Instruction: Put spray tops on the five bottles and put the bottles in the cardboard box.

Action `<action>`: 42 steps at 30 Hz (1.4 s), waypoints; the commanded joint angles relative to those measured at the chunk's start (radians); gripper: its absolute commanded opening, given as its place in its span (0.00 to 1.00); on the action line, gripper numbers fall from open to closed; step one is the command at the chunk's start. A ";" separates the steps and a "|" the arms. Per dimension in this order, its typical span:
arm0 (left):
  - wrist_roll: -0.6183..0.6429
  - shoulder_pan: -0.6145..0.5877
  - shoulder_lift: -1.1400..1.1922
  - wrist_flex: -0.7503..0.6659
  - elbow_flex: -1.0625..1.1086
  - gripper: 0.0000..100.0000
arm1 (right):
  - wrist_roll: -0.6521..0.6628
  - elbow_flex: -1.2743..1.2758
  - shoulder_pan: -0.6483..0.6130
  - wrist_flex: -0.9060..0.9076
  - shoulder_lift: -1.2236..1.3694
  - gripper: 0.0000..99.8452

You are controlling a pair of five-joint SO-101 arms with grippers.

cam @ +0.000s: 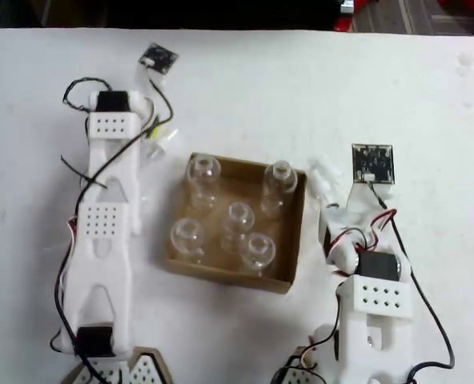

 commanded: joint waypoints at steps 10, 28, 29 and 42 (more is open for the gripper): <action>-0.101 0.050 -0.282 0.281 -0.052 0.02 | 0.003 -0.003 -0.008 -0.022 -0.007 0.15; 0.061 0.151 -1.354 0.259 0.853 0.02 | 0.003 0.037 -0.008 -0.073 -0.013 0.15; 0.091 0.156 -1.425 0.245 0.905 0.02 | 0.003 0.043 -0.008 -0.081 -0.013 0.15; 0.470 0.344 -2.071 -0.423 1.522 0.02 | 0.003 0.051 -0.008 -0.093 -0.013 0.15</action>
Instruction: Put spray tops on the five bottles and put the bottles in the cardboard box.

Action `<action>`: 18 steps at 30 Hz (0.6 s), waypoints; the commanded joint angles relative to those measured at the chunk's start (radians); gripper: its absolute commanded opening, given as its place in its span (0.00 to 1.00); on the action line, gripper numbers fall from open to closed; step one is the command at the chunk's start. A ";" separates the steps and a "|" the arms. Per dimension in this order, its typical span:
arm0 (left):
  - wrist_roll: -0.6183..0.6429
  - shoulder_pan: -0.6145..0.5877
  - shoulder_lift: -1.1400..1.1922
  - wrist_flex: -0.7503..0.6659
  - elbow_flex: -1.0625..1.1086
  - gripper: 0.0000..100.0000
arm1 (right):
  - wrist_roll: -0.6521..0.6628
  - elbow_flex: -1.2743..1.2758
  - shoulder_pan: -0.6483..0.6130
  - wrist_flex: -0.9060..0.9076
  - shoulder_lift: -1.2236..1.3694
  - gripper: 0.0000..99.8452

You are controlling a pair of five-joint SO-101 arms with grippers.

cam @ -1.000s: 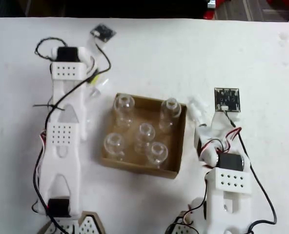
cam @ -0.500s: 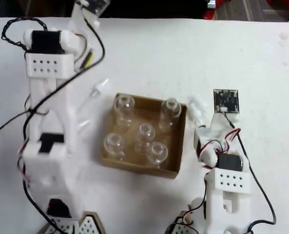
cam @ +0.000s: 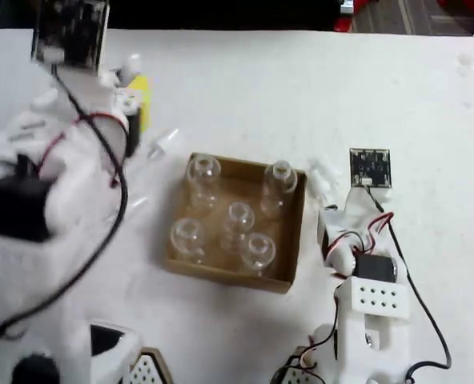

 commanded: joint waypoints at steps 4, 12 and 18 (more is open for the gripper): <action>0.061 0.196 -0.237 -0.667 0.440 0.02 | 0.003 -0.008 -0.008 -0.021 -0.013 0.15; 0.046 0.151 -0.246 -0.951 0.692 0.02 | 0.003 -0.008 -0.008 -0.021 -0.013 0.15; 0.049 -0.041 -0.239 -0.804 0.638 0.02 | 0.003 -0.005 -0.010 -0.070 -0.005 0.15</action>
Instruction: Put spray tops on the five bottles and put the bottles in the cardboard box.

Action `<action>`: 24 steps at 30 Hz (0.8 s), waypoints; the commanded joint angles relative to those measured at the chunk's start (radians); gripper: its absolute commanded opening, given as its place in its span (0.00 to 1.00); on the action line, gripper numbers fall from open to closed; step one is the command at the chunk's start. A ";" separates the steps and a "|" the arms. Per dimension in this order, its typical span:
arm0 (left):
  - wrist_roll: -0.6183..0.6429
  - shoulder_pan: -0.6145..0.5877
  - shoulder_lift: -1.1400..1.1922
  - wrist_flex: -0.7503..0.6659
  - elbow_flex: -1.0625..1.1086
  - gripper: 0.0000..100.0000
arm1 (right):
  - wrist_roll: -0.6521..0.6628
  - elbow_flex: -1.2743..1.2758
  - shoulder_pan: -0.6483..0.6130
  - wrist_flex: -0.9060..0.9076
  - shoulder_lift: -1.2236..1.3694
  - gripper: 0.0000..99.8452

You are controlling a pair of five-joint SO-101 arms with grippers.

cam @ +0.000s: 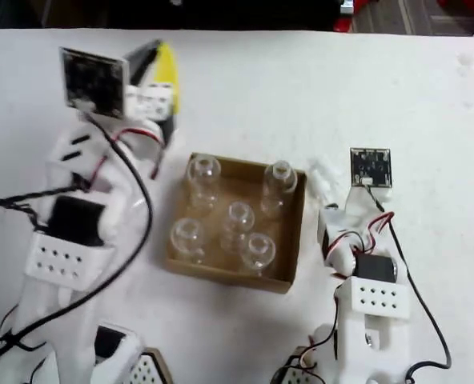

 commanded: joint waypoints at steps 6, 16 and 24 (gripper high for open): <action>0.000 -0.219 -0.028 0.049 0.009 0.02 | 0.003 0.031 -0.012 -0.105 -0.005 0.15; -0.077 -0.193 -0.016 0.147 0.023 0.03 | 0.003 0.046 -0.010 -0.101 -0.013 0.15; -0.164 -0.200 0.147 0.203 -0.014 0.04 | 0.003 0.046 -0.010 -0.101 -0.013 0.15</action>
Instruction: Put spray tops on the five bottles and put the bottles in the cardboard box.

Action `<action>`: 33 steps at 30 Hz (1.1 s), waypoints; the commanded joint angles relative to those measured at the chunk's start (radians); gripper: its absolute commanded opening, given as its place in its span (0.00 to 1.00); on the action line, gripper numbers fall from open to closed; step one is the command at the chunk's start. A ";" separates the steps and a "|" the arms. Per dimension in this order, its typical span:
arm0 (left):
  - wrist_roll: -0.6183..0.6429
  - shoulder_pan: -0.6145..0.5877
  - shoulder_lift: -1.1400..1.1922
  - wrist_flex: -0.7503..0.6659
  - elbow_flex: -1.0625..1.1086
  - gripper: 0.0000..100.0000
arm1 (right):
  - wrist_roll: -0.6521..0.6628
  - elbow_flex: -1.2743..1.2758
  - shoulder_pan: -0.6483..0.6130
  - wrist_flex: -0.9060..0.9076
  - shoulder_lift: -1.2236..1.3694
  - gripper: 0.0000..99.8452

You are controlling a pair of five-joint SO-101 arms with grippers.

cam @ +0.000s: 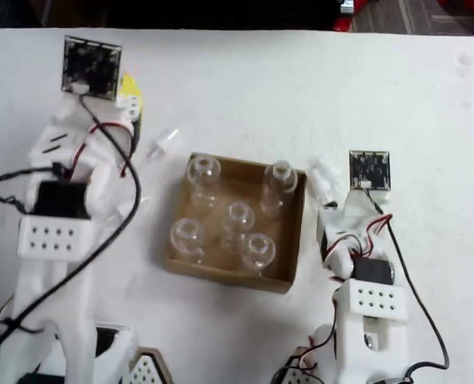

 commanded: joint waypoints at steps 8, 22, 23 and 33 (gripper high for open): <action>-0.012 -0.019 -0.162 0.261 -0.081 0.02 | -0.003 -0.015 -0.007 -0.015 -0.018 0.15; -0.014 -0.025 -1.184 0.140 0.795 0.02 | 0.002 -0.158 -0.008 0.547 -0.774 0.15; -0.012 -0.027 -1.248 0.138 0.835 0.02 | 0.002 -0.140 -0.008 0.570 -0.849 0.15; 0.061 -0.116 -1.159 0.135 1.083 0.02 | 0.002 0.049 -0.030 0.588 -0.751 0.16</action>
